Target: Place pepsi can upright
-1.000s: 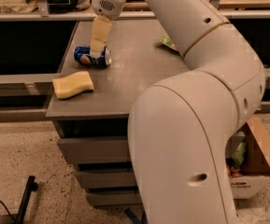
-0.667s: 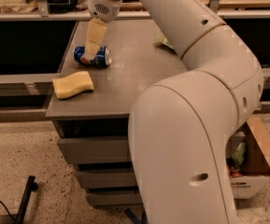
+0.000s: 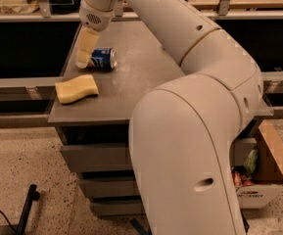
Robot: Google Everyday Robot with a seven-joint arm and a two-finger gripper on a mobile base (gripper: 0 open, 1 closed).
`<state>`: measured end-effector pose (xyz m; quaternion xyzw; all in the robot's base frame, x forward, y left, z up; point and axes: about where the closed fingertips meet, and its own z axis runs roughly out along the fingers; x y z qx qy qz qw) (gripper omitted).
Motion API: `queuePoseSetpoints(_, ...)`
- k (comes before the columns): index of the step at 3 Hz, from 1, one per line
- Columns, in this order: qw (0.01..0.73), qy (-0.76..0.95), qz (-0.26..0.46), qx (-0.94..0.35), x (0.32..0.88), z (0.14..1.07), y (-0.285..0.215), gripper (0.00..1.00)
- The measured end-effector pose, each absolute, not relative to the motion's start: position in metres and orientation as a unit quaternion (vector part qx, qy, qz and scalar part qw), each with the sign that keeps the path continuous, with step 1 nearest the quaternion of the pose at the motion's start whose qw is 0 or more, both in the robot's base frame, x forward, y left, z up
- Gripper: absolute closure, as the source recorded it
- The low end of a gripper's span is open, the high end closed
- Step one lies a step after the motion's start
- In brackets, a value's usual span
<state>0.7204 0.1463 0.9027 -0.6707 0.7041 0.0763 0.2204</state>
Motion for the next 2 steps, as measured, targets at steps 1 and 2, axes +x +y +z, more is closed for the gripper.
queuePoseSetpoints(1,0.220,0.704,0.076,-0.671,0.720,0.903,0.146,0.00)
queuePoseSetpoints(2,0.214,0.713,0.074,-0.664,0.732,0.892,0.150,0.00)
